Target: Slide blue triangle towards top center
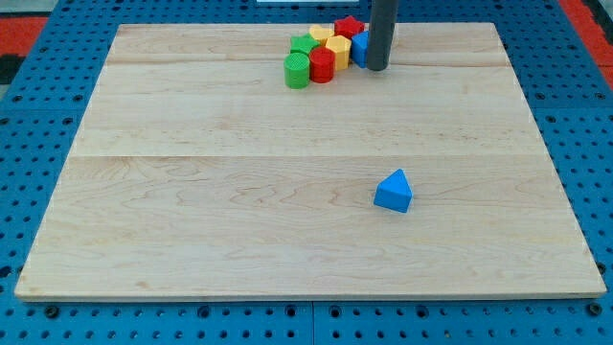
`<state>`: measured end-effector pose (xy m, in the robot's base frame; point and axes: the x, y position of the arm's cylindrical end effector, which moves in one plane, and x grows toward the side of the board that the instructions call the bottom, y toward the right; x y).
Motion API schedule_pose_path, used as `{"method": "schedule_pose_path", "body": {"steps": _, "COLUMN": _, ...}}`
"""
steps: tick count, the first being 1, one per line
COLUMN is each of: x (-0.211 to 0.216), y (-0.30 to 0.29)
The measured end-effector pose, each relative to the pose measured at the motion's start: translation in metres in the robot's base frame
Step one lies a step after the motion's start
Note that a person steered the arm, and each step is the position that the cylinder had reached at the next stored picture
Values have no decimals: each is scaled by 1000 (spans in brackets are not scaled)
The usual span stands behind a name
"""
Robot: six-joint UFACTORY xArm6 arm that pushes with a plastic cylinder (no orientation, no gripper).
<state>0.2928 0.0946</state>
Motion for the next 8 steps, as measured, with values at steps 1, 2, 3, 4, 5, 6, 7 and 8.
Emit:
{"method": "schedule_pose_path", "body": {"steps": 1, "x": 51, "y": 10}}
{"method": "schedule_pose_path", "body": {"steps": 2, "x": 95, "y": 36}}
{"method": "schedule_pose_path", "body": {"steps": 3, "x": 135, "y": 44}}
{"method": "schedule_pose_path", "body": {"steps": 4, "x": 166, "y": 44}}
{"method": "schedule_pose_path", "body": {"steps": 5, "x": 220, "y": 44}}
{"method": "schedule_pose_path", "body": {"steps": 6, "x": 247, "y": 36}}
{"method": "schedule_pose_path", "body": {"steps": 7, "x": 236, "y": 0}}
{"method": "schedule_pose_path", "body": {"steps": 8, "x": 218, "y": -35}}
